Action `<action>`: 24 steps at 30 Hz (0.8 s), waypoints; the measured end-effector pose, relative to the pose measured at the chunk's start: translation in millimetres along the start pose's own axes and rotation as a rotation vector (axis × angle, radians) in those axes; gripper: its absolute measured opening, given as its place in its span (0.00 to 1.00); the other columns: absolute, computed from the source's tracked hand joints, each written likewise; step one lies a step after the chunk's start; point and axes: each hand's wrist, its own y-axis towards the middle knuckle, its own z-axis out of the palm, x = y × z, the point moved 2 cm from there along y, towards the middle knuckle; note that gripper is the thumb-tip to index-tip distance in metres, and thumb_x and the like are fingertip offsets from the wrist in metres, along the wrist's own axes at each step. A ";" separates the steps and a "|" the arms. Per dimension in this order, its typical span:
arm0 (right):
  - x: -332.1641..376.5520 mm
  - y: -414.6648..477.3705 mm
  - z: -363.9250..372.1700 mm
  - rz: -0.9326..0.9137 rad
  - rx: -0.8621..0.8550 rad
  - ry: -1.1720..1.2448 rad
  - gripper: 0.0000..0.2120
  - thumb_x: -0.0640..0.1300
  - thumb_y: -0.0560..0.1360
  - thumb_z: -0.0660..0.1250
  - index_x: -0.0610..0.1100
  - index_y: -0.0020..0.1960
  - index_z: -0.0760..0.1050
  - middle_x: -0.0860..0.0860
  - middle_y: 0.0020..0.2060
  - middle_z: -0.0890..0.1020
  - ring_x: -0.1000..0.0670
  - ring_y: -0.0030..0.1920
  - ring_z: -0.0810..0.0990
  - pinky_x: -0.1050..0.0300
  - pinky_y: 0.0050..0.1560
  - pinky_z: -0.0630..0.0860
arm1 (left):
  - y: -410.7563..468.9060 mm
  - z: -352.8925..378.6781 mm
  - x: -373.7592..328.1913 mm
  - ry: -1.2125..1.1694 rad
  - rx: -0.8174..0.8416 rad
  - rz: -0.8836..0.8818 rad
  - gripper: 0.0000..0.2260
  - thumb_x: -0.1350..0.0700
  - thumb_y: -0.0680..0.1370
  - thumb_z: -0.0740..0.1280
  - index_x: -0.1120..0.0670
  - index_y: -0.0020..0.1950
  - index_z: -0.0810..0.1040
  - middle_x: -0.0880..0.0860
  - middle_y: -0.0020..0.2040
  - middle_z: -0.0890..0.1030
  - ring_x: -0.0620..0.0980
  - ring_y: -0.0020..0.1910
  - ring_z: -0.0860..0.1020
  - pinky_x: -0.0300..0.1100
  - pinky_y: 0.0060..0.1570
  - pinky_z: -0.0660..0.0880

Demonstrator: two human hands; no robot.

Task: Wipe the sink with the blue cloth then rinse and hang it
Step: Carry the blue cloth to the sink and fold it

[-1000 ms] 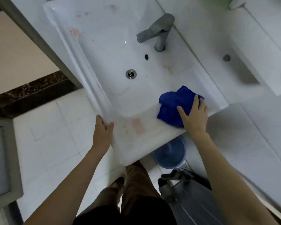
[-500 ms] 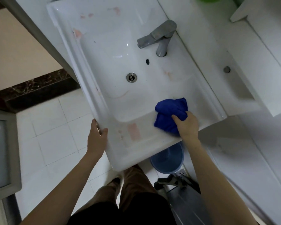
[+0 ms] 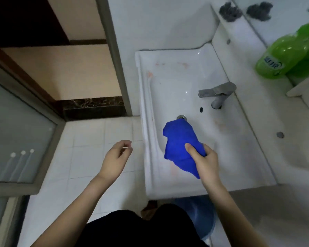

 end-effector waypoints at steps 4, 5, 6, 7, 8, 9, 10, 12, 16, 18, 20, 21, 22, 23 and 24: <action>3.3 -11.9 63.9 -0.011 0.259 -0.049 0.07 0.43 0.73 0.75 0.42 0.40 0.78 0.51 0.34 0.82 0.51 0.36 0.81 0.60 0.34 0.76 | -36.6 -51.6 30.9 -0.043 -0.181 -0.035 0.06 0.56 0.81 0.63 0.50 0.55 0.78 0.42 0.56 0.79 0.40 0.53 0.77 0.28 0.48 0.69; 0.3 -15.1 79.2 -0.006 0.318 -0.074 0.07 0.43 0.73 0.75 0.41 0.41 0.79 0.49 0.35 0.83 0.50 0.37 0.82 0.58 0.35 0.77 | -47.8 -62.8 45.0 -0.063 -0.237 -0.072 0.06 0.56 0.81 0.63 0.51 0.54 0.79 0.43 0.56 0.79 0.41 0.52 0.77 0.26 0.47 0.69; -5.2 -18.1 93.5 0.003 0.370 -0.101 0.08 0.44 0.72 0.75 0.41 0.41 0.79 0.48 0.37 0.83 0.48 0.38 0.82 0.56 0.36 0.77 | -60.1 -72.7 60.7 -0.085 -0.293 -0.119 0.06 0.56 0.81 0.63 0.51 0.54 0.79 0.43 0.56 0.80 0.41 0.52 0.77 0.25 0.45 0.69; -11.5 -22.2 107.3 0.017 0.415 -0.131 0.08 0.44 0.72 0.75 0.41 0.41 0.78 0.46 0.37 0.83 0.46 0.39 0.82 0.54 0.37 0.77 | -73.8 -81.1 77.7 -0.105 -0.346 -0.171 0.06 0.56 0.81 0.63 0.51 0.53 0.79 0.44 0.56 0.80 0.42 0.51 0.78 0.25 0.45 0.69; -19.0 -27.0 120.8 0.030 0.458 -0.166 0.08 0.44 0.72 0.75 0.41 0.40 0.79 0.45 0.38 0.84 0.44 0.40 0.83 0.52 0.38 0.77 | -88.5 -88.6 95.0 -0.122 -0.396 -0.227 0.06 0.55 0.81 0.63 0.51 0.53 0.79 0.44 0.56 0.80 0.42 0.51 0.78 0.26 0.45 0.69; -27.6 -32.7 133.6 0.046 0.500 -0.204 0.08 0.44 0.72 0.76 0.42 0.40 0.79 0.44 0.38 0.84 0.42 0.41 0.83 0.51 0.39 0.78 | -104.3 -94.5 112.6 -0.137 -0.440 -0.283 0.06 0.55 0.81 0.63 0.51 0.54 0.79 0.45 0.56 0.80 0.42 0.51 0.77 0.28 0.46 0.69; -37.2 -38.6 144.7 0.065 0.537 -0.241 0.07 0.44 0.72 0.76 0.42 0.40 0.79 0.43 0.39 0.84 0.41 0.42 0.84 0.51 0.39 0.78 | -120.3 -98.6 129.8 -0.149 -0.472 -0.339 0.06 0.55 0.81 0.63 0.51 0.54 0.79 0.45 0.56 0.80 0.42 0.51 0.77 0.30 0.46 0.69; -57.5 -52.3 165.7 0.106 0.593 -0.304 0.07 0.44 0.72 0.76 0.42 0.42 0.80 0.42 0.40 0.85 0.39 0.43 0.84 0.51 0.39 0.79 | -153.5 -105.7 163.7 -0.174 -0.513 -0.450 0.06 0.54 0.81 0.63 0.51 0.54 0.78 0.46 0.55 0.80 0.45 0.52 0.77 0.32 0.47 0.69; -88.7 -80.2 206.8 0.136 0.652 -0.435 0.09 0.46 0.70 0.77 0.42 0.40 0.79 0.43 0.37 0.84 0.39 0.42 0.83 0.47 0.39 0.79 | -211.5 -123.0 220.1 -0.219 -0.575 -0.641 0.07 0.54 0.81 0.62 0.51 0.55 0.79 0.48 0.55 0.81 0.49 0.55 0.77 0.40 0.50 0.68; -98.1 -95.6 232.2 0.136 0.672 -0.477 0.09 0.46 0.70 0.77 0.43 0.39 0.79 0.46 0.35 0.83 0.42 0.40 0.83 0.52 0.38 0.78 | -233.8 -138.2 242.7 -0.243 -0.608 -0.700 0.07 0.54 0.81 0.62 0.52 0.55 0.79 0.49 0.56 0.81 0.49 0.55 0.77 0.41 0.52 0.67; -103.0 -114.0 262.9 0.112 0.692 -0.508 0.09 0.47 0.70 0.77 0.44 0.40 0.79 0.48 0.36 0.84 0.44 0.41 0.83 0.51 0.40 0.79 | -250.0 -160.1 262.6 -0.261 -0.632 -0.732 0.08 0.54 0.81 0.62 0.52 0.55 0.79 0.48 0.56 0.81 0.49 0.55 0.77 0.40 0.52 0.67; -105.0 -124.0 279.4 0.096 0.701 -0.525 0.09 0.47 0.70 0.77 0.45 0.41 0.80 0.49 0.37 0.84 0.45 0.41 0.83 0.50 0.42 0.80 | -255.6 -173.0 272.6 -0.264 -0.635 -0.736 0.08 0.54 0.81 0.62 0.52 0.55 0.79 0.47 0.56 0.81 0.48 0.54 0.77 0.39 0.51 0.67; -107.4 -134.7 296.4 0.086 0.707 -0.543 0.08 0.49 0.70 0.77 0.46 0.42 0.80 0.50 0.38 0.84 0.46 0.42 0.84 0.50 0.44 0.80 | -260.2 -187.3 284.0 -0.264 -0.634 -0.733 0.07 0.54 0.81 0.62 0.52 0.55 0.79 0.47 0.55 0.81 0.47 0.54 0.77 0.37 0.50 0.68; -110.1 -145.9 313.8 0.085 0.709 -0.554 0.08 0.50 0.70 0.76 0.47 0.43 0.80 0.51 0.39 0.84 0.48 0.42 0.84 0.51 0.44 0.81 | -263.9 -204.4 295.2 -0.264 -0.631 -0.734 0.07 0.54 0.81 0.62 0.52 0.55 0.79 0.46 0.55 0.81 0.46 0.53 0.77 0.34 0.48 0.68; -112.6 -158.1 331.2 0.081 0.707 -0.562 0.08 0.51 0.70 0.76 0.48 0.44 0.80 0.53 0.39 0.84 0.50 0.43 0.84 0.52 0.44 0.80 | -267.1 -223.0 307.2 -0.263 -0.623 -0.737 0.07 0.55 0.81 0.63 0.52 0.55 0.79 0.46 0.54 0.81 0.45 0.52 0.77 0.31 0.47 0.68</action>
